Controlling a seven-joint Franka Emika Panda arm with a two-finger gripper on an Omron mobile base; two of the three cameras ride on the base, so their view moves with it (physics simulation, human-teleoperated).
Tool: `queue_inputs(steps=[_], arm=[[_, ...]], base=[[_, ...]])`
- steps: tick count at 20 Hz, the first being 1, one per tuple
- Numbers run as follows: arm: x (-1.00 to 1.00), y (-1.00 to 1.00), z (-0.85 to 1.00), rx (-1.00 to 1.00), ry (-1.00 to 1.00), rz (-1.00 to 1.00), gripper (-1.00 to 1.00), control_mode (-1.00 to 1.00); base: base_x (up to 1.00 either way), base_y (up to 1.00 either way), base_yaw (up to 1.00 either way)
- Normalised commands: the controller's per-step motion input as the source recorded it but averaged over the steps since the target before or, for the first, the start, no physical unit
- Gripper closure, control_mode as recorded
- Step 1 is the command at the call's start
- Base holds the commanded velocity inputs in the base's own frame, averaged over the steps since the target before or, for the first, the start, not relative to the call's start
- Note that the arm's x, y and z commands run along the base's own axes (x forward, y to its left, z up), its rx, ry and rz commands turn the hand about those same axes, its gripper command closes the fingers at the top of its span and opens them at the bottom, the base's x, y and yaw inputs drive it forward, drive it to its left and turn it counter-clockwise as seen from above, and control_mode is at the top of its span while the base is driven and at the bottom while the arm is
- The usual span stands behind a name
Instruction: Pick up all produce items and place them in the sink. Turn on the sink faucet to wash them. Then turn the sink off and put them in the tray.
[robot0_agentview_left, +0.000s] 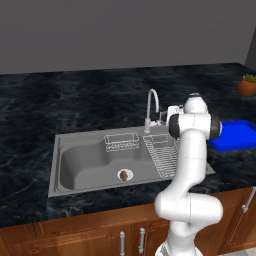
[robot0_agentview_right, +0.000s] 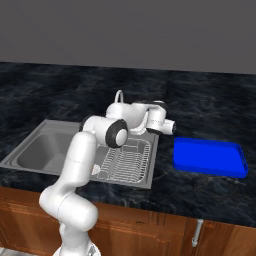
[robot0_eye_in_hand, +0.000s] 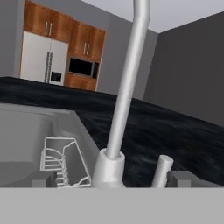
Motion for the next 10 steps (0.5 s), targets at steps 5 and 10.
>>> queue_inputs(steps=[5,10], arm=[[0.21,0.0,-0.13,0.0,0.0,0.0,-1.0,-1.0],[0.11,-0.01,-0.09,0.0,0.0,0.0,-1.0,-1.0]], base=[[0.0,0.0,0.0],[0.0,0.0,0.0]])
